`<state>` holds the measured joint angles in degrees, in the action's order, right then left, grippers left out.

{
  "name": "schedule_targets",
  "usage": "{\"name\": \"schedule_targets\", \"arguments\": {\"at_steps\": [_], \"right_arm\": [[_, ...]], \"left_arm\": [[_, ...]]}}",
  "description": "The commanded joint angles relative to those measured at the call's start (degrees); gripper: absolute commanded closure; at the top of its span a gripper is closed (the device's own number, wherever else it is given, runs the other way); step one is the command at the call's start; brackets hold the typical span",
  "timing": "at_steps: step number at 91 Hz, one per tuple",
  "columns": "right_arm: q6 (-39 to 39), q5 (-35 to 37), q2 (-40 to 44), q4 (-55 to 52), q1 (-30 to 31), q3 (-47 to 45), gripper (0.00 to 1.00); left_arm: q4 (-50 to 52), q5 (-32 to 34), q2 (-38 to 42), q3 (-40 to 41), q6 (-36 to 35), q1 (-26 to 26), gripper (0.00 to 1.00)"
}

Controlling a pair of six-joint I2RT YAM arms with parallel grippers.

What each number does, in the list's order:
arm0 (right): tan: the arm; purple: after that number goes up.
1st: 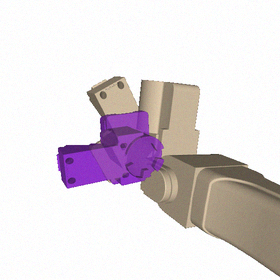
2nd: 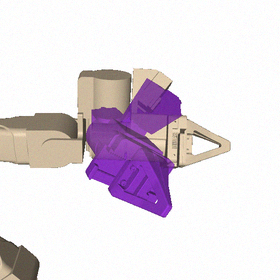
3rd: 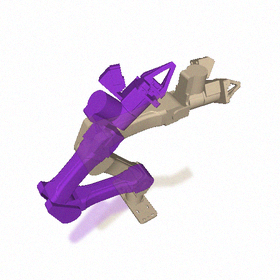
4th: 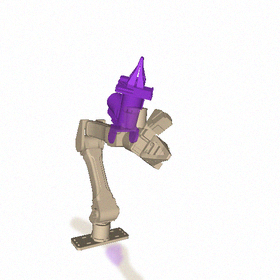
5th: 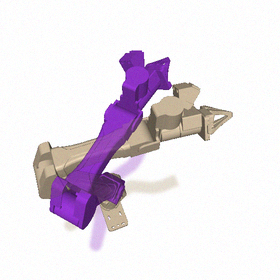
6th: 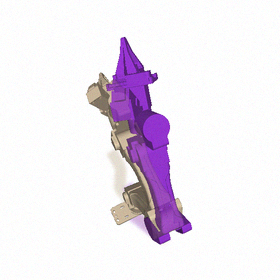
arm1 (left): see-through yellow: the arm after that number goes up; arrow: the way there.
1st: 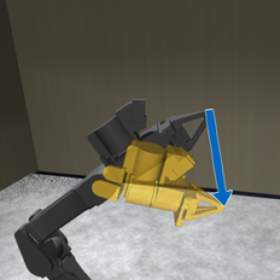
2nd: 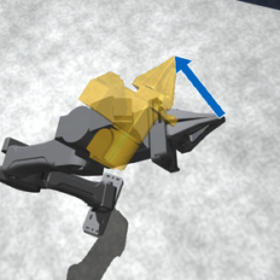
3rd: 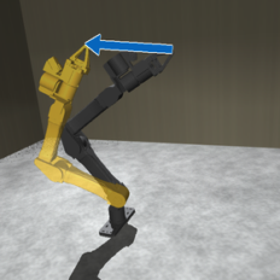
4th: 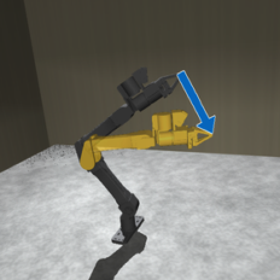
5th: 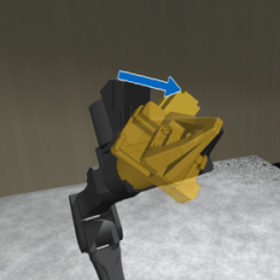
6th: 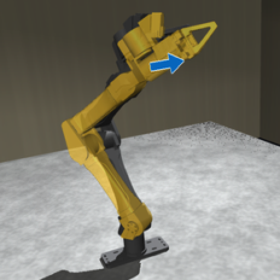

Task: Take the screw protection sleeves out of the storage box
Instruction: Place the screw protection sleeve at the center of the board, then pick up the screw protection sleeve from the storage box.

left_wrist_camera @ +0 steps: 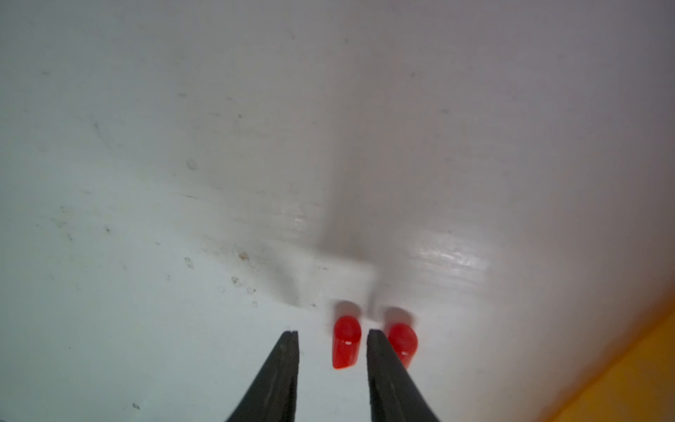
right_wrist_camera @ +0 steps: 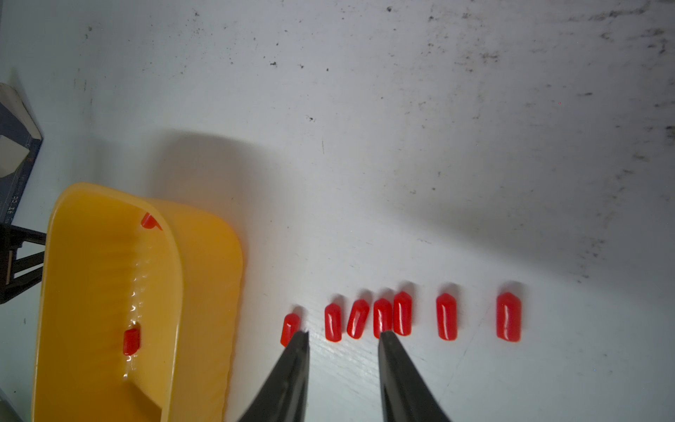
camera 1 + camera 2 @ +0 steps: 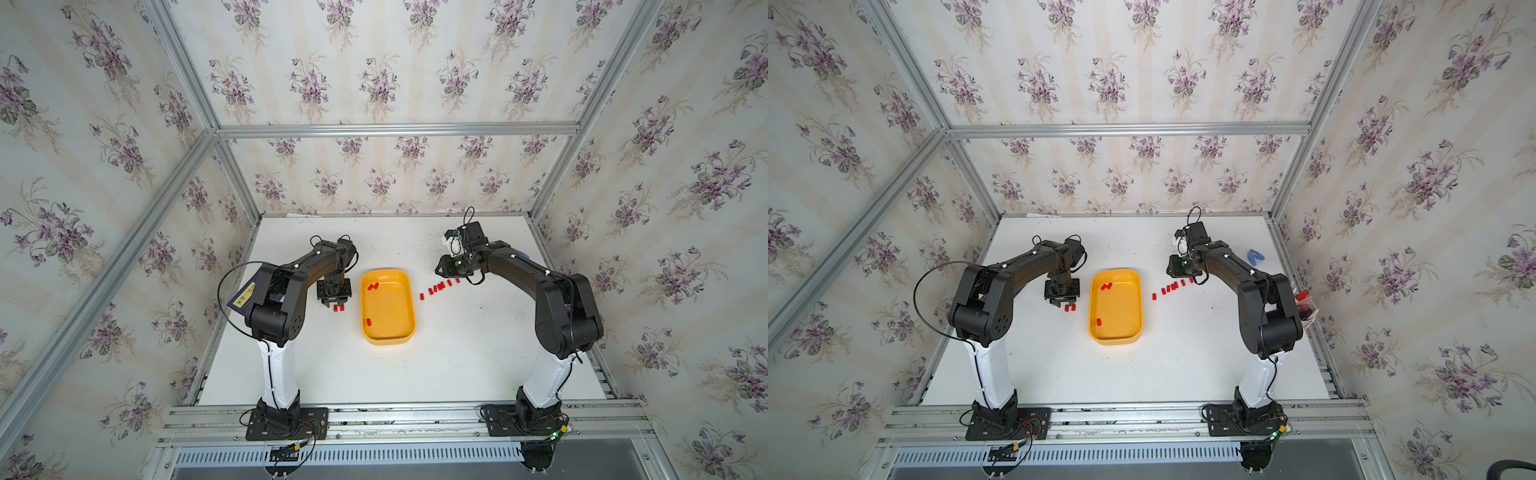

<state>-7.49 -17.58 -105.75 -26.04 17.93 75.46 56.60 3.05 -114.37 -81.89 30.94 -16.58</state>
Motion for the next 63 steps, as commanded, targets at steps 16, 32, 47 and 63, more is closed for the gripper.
{"name": "schedule_targets", "arguments": {"at_steps": [16,32,47,63], "right_arm": [[0.1,0.3,0.4,-1.2,-0.1,0.5,0.63],[-1.1,0.6,1.7,-1.2,0.0,2.0,0.63],[-1.9,-0.7,3.0,-1.4,1.2,4.2,0.63],[-8.1,-4.9,2.6,-2.1,6.8,8.5,0.63]], "left_arm": [[5.4,2.1,4.6,-4.6,1.5,0.0,0.58],[11.5,0.1,7.1,-13.4,3.7,-2.9,0.58],[12.9,-1.9,6.0,-19.3,6.5,-7.7,0.58],[5.7,-4.7,8.7,-14.4,7.8,-7.9,0.59]]}}
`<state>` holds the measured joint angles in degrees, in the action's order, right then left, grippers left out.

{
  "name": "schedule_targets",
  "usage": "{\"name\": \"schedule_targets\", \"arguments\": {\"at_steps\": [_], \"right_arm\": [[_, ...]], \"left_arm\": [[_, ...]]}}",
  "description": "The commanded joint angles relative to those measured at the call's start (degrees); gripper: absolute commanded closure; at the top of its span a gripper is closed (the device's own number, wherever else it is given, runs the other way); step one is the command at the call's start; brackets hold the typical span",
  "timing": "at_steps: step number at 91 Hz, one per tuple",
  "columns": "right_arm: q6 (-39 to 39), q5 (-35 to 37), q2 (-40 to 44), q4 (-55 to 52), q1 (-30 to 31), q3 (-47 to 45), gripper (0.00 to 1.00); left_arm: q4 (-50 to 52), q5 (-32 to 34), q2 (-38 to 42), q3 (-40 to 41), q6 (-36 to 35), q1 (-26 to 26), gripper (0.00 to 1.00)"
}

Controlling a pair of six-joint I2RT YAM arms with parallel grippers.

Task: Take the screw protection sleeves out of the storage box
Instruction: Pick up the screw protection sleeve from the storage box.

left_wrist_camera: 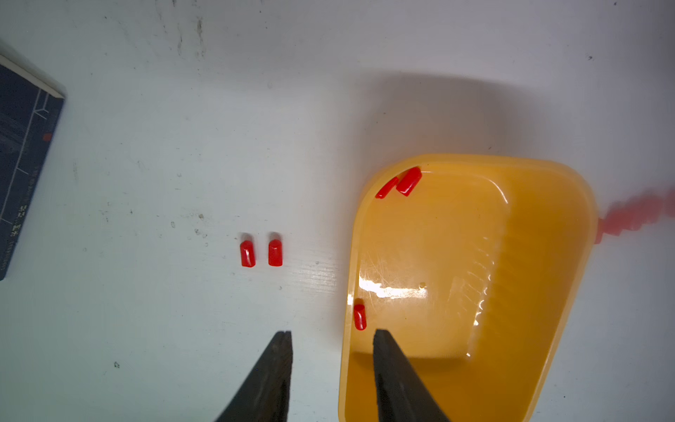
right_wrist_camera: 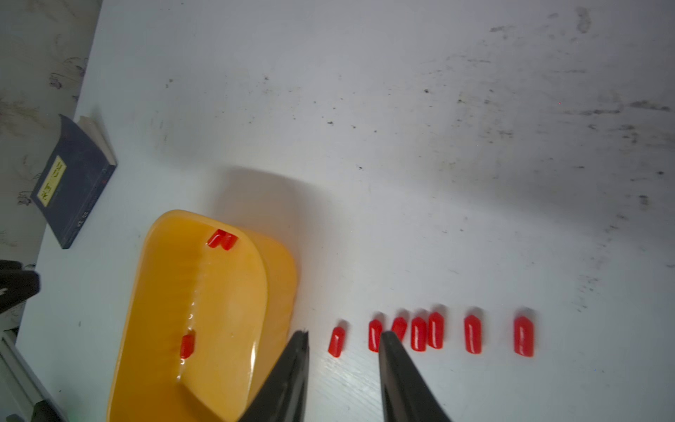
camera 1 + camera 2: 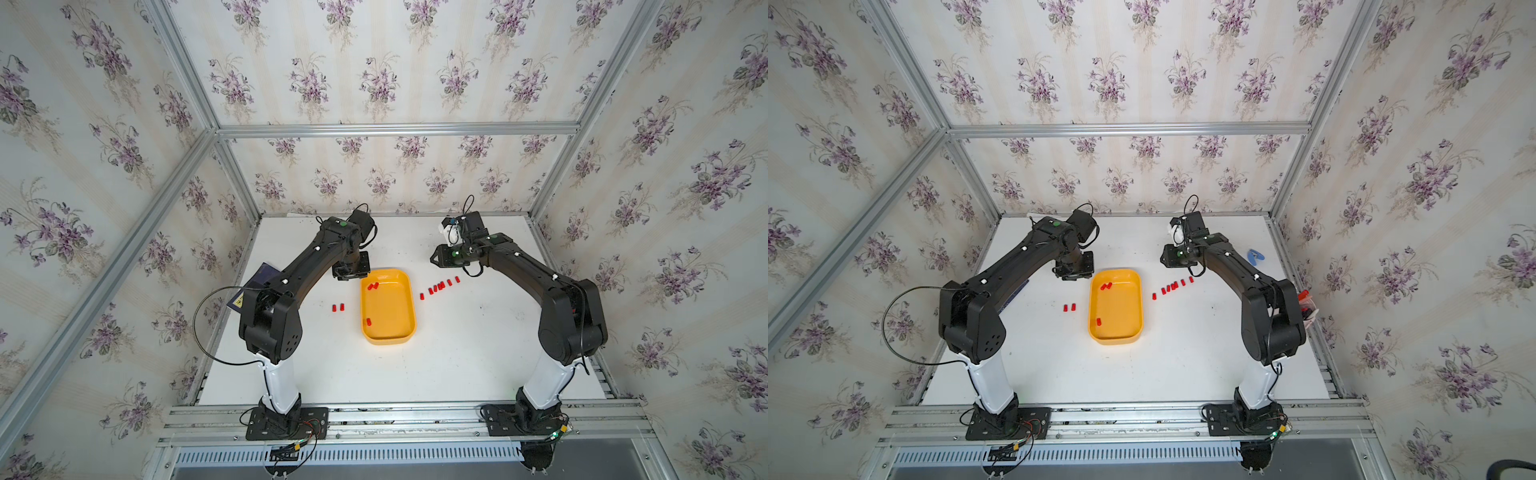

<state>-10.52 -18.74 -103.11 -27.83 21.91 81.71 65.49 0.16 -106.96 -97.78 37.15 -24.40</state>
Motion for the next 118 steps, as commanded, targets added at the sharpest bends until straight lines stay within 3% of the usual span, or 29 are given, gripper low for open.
{"name": "schedule_targets", "arguments": {"at_steps": [1,15,41,50,87,118], "right_arm": [[-5.8,-4.1,-0.1,-0.1,3.2,2.5,0.63],[-18.1,-8.6,-3.1,2.6,9.7,6.0,0.63],[-33.9,-4.3,-12.9,6.1,18.1,10.1,0.65],[-35.1,-0.1,-15.0,4.3,20.0,12.3,0.66],[-35.6,11.7,-21.4,-3.2,21.1,17.2,0.68],[-34.1,14.4,-22.6,-5.6,20.3,19.2,0.68]], "left_arm": [[-3.6,-1.9,1.5,1.8,1.6,-0.1,0.59],[-12.0,-3.2,6.3,9.6,-0.1,0.4,0.62],[-22.1,-7.8,7.5,18.0,-2.5,1.3,0.79],[-24.3,-9.5,6.7,20.4,-2.8,1.8,0.85],[-31.8,-15.4,4.0,25.6,-3.0,2.0,0.88],[-31.7,-17.2,5.0,25.4,-2.9,1.9,0.88]]}}
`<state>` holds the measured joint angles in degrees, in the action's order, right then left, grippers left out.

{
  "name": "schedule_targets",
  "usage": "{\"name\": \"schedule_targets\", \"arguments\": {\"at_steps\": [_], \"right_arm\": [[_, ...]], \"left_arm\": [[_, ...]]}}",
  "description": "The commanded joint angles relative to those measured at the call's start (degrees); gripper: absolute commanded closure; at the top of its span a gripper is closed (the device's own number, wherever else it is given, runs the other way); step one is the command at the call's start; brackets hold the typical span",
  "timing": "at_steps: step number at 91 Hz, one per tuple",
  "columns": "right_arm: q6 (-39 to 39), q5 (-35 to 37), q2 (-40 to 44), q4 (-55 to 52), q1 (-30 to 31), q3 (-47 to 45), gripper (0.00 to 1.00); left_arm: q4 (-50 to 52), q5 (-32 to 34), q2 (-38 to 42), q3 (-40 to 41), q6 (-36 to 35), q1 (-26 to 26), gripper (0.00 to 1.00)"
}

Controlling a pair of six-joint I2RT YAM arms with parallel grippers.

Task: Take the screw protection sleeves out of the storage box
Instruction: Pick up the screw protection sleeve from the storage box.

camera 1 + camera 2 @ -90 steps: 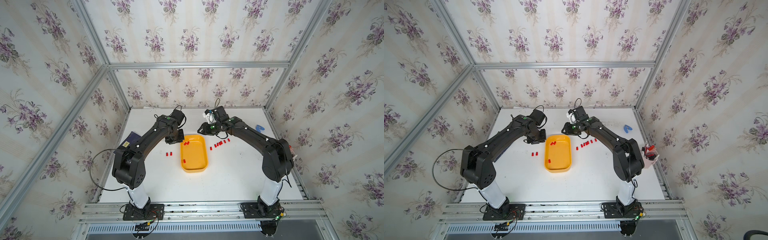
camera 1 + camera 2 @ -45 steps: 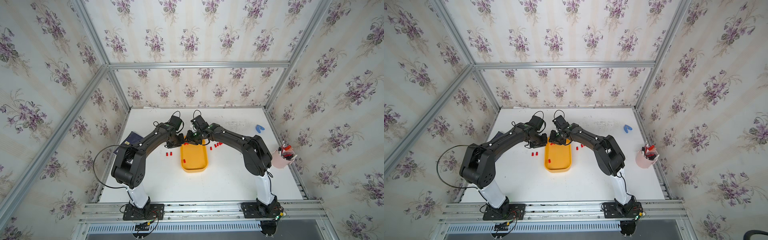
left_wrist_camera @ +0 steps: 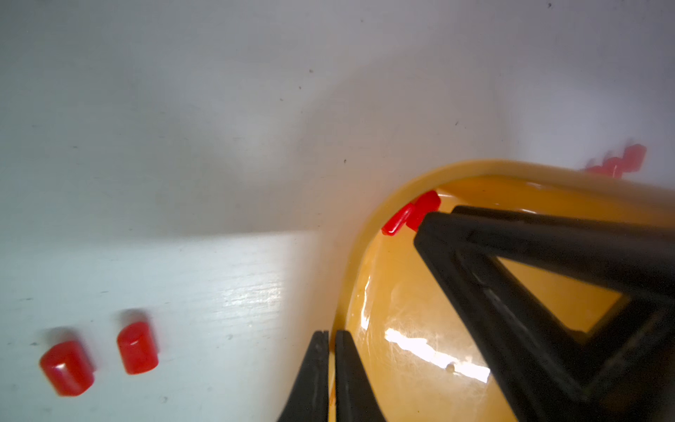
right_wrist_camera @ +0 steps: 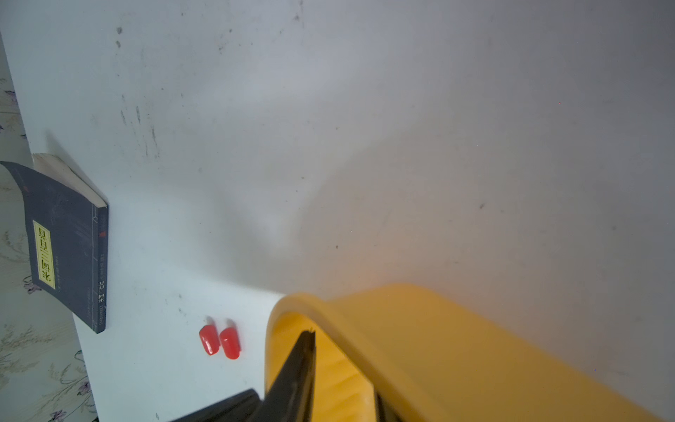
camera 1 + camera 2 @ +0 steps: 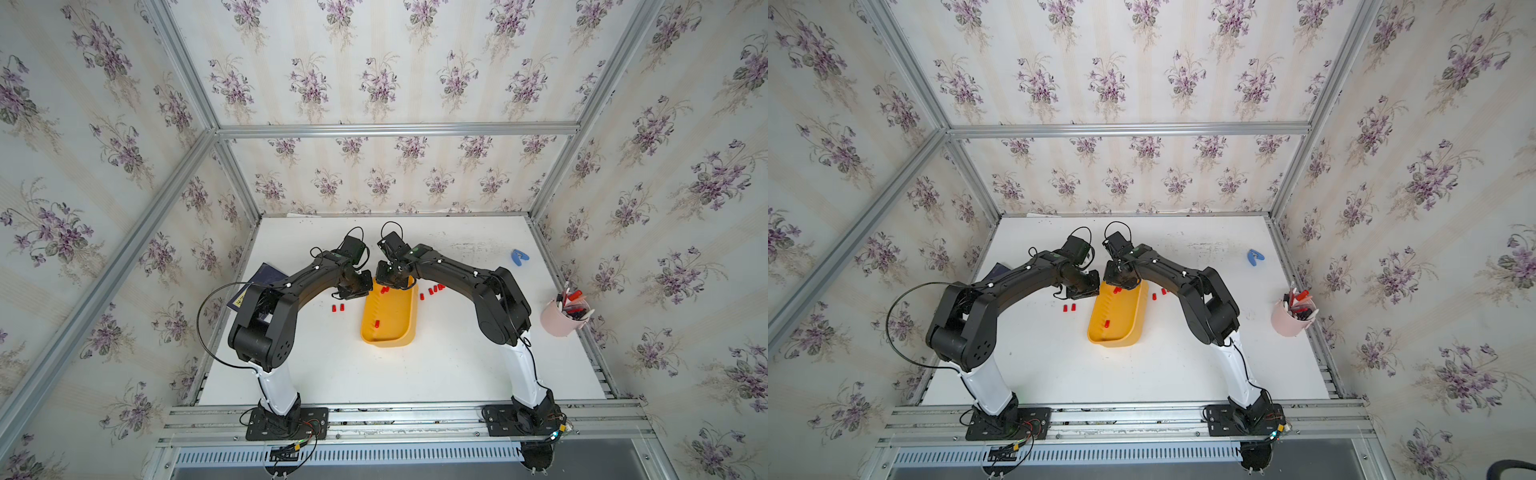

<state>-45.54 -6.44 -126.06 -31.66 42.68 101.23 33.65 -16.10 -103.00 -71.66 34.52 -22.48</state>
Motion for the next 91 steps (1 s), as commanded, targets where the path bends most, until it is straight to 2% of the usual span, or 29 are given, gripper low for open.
{"name": "schedule_targets", "arguments": {"at_steps": [1,26,91], "right_arm": [[1.0,2.0,0.5,-1.7,-0.5,-0.6,0.68],[2.6,-0.6,1.4,-0.2,-0.8,-3.0,0.68],[2.6,1.3,-2.4,-0.4,-1.1,-2.3,0.69]], "left_arm": [[0.2,-0.9,1.2,-0.7,-0.2,0.0,0.88],[1.3,-1.5,2.6,-1.0,0.9,-0.1,0.86],[-0.3,-2.6,1.9,-0.5,1.5,-1.2,0.85]]}}
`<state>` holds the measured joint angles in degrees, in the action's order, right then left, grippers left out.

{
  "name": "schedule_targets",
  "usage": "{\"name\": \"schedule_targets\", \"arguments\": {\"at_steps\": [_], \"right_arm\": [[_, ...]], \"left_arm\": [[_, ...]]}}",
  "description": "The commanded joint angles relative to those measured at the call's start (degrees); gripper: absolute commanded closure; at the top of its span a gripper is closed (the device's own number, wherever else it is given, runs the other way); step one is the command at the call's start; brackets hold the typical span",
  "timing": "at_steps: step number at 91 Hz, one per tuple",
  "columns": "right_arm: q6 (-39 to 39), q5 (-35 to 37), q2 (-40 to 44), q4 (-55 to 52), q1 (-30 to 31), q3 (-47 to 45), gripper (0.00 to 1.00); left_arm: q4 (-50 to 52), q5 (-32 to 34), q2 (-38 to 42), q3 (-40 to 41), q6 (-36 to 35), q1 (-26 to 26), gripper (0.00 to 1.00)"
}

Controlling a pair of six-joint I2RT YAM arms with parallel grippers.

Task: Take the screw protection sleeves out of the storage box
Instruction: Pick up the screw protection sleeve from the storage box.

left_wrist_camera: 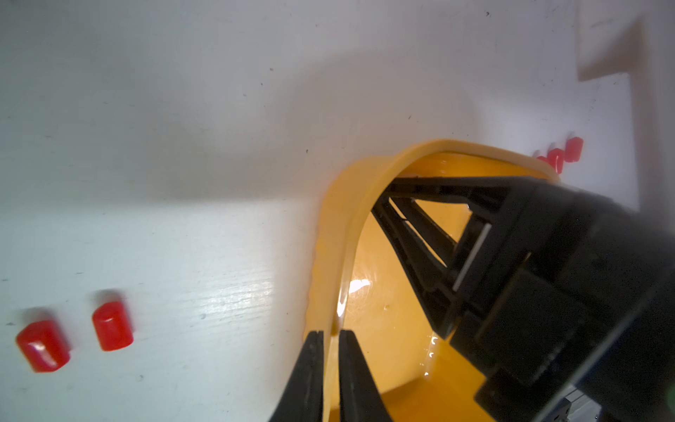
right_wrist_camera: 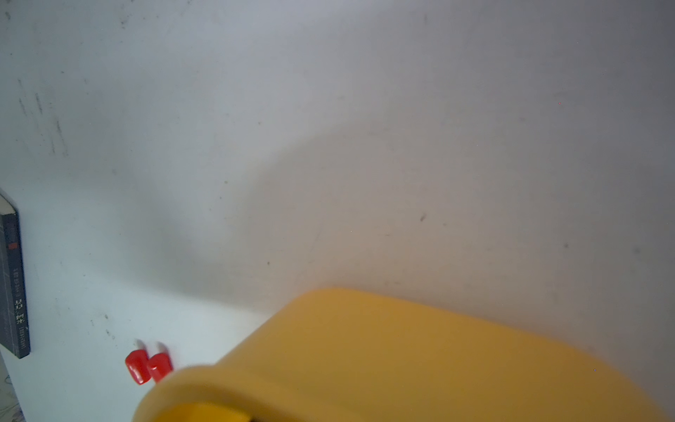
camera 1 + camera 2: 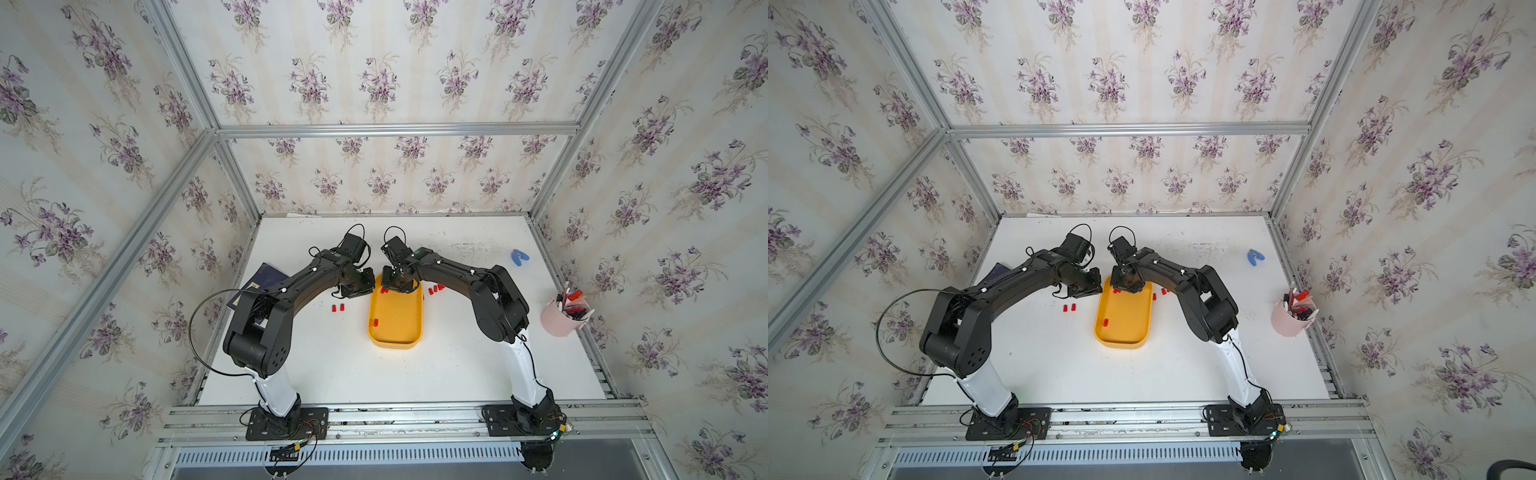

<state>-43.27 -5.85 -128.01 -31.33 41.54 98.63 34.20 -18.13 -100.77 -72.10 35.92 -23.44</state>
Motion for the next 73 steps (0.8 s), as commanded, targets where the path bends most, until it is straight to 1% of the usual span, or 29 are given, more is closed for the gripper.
{"name": "schedule_targets", "arguments": {"at_steps": [1,19,38,45,73], "right_arm": [[0.3,0.7,-0.5,-0.8,0.0,0.4,0.70],[0.8,0.8,-1.6,-2.3,-0.1,1.7,0.72],[0.7,0.6,-1.8,-2.1,-0.1,1.1,0.79],[0.7,0.6,-1.5,-1.9,-0.2,0.9,0.84],[1.3,1.2,2.6,0.6,-0.1,-1.0,0.84]], "left_arm": [[-0.9,-0.6,-0.3,-0.1,0.0,-0.3,0.85],[-1.5,-1.2,-0.5,0.2,0.3,-0.5,0.85],[-1.7,-1.2,-0.3,0.5,0.2,-0.6,0.85],[-1.6,-1.2,-0.2,0.5,0.1,-0.6,0.85],[-1.1,-0.8,0.1,-0.4,0.0,-0.6,0.85]]}}
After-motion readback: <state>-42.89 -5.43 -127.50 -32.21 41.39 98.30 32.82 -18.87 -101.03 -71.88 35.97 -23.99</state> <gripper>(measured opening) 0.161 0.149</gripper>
